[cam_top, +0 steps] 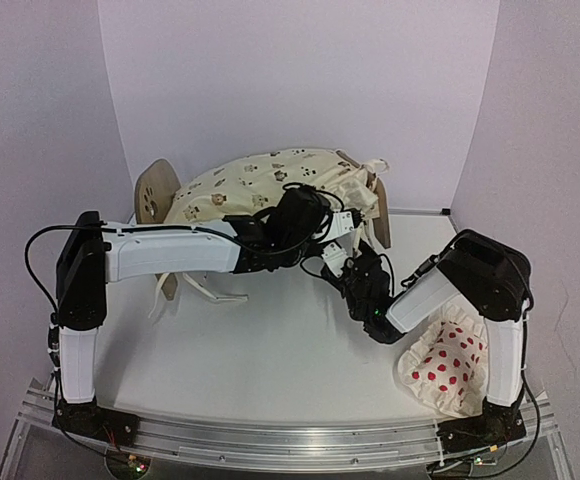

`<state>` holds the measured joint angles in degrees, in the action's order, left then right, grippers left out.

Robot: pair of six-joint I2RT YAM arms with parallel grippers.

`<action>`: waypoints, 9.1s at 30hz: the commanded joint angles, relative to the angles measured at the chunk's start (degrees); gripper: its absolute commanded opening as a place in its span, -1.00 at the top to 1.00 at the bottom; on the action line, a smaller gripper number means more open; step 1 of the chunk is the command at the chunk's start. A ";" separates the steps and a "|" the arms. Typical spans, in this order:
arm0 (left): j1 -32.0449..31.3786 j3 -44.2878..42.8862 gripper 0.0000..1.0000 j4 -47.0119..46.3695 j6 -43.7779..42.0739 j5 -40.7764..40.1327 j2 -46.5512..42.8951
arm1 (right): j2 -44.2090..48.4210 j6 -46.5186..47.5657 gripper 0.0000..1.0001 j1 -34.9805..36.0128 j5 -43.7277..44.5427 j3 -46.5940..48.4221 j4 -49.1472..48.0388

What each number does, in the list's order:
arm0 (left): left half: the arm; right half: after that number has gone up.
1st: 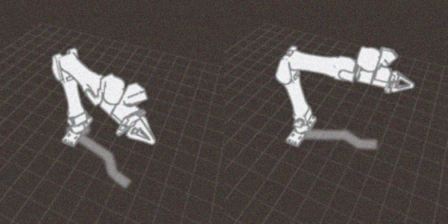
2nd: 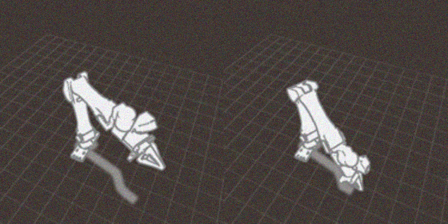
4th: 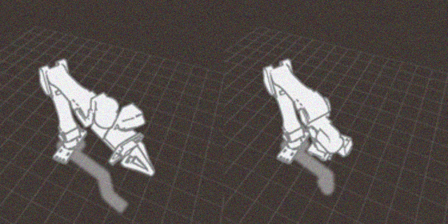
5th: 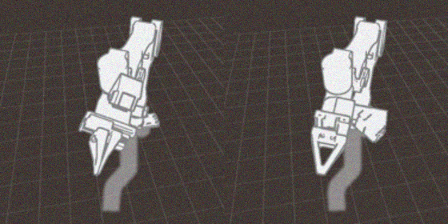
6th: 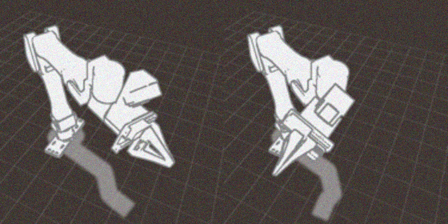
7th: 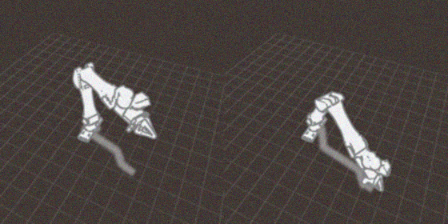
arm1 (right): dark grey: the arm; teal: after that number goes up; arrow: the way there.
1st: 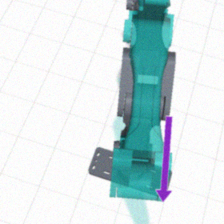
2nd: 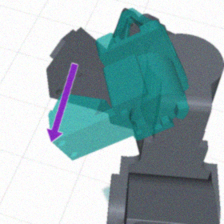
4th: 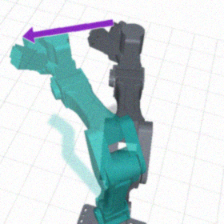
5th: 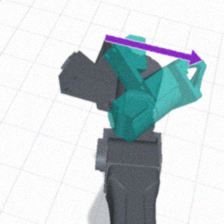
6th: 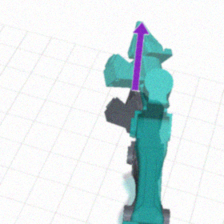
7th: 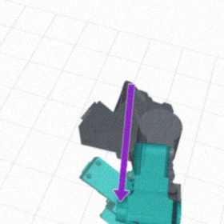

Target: Set up the pet bed

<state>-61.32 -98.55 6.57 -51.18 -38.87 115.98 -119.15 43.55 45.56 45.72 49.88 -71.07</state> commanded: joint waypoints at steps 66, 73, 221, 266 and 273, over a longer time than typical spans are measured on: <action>0.41 -7.10 0.13 -17.11 -1.19 -2.62 -6.96 | 1.02 -18.23 0.05 -8.88 -11.70 1.39 -2.76; 0.41 -6.83 0.14 -17.03 -0.75 -2.70 -6.79 | 1.20 -17.04 0.78 -8.90 -10.53 1.89 -2.76; -4.77 34.70 0.18 -56.87 45.62 14.59 10.44 | 32.51 -63.85 1.00 10.56 -51.69 -34.38 35.90; -7.67 28.83 0.93 10.81 72.49 46.71 -22.00 | 43.94 -66.20 1.00 19.39 -52.79 -22.07 67.77; -7.90 29.49 0.92 15.57 75.79 54.93 -27.70 | 39.85 -64.59 1.00 19.40 -56.57 -22.84 62.41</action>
<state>-68.84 -68.01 17.77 21.21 9.50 93.31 -77.99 -21.69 64.66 -8.21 26.96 -3.92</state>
